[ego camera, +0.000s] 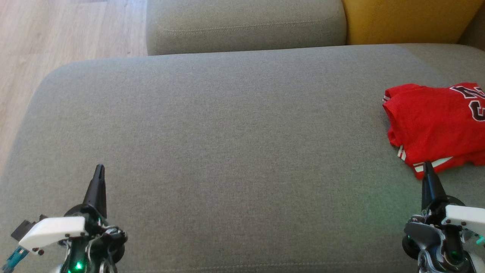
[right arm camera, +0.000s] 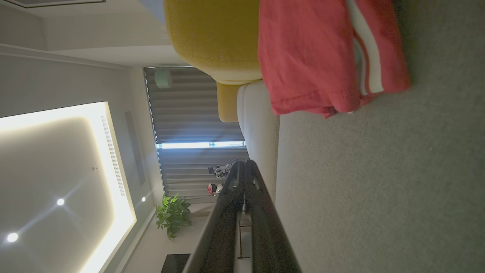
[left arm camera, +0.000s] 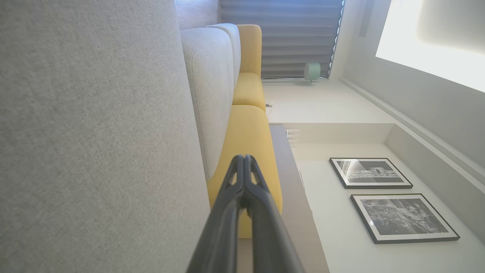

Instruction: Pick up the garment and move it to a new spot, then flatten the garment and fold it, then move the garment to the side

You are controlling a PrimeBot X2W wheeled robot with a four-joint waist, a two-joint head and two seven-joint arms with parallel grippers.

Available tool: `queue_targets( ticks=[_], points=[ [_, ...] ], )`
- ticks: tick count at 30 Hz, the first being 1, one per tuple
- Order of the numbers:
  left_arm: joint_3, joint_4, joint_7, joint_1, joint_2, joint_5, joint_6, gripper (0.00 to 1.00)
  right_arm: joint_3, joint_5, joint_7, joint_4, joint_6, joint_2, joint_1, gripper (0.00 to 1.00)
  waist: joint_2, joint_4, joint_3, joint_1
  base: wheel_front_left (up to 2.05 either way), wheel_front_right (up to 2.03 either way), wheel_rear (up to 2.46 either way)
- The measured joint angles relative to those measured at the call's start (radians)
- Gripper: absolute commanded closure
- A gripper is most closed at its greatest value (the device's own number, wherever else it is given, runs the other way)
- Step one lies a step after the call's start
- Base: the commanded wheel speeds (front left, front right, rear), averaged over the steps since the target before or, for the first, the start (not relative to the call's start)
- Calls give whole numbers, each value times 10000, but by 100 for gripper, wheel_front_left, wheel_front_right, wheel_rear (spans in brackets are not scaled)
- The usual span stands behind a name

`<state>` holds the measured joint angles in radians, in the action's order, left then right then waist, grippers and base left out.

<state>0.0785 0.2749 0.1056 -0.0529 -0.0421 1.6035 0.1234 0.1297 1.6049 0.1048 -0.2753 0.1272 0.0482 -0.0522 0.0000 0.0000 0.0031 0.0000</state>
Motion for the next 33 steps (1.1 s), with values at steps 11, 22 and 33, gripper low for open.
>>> queue_targets(
  ticks=[11,22,33],
  points=[
    [2,0,0,0,0,0,0,100,12,0,12,0,0,-4,0,100,0,0,0,0,0,0,0],
    [2,0,0,-1,0,0,0,100,19,-2,12,0,0,-6,0,100,0,0,0,0,0,0,0],
    [2,0,0,-1,0,0,0,100,25,-2,12,0,0,-6,-1,100,0,0,0,0,0,0,0]
  ],
)
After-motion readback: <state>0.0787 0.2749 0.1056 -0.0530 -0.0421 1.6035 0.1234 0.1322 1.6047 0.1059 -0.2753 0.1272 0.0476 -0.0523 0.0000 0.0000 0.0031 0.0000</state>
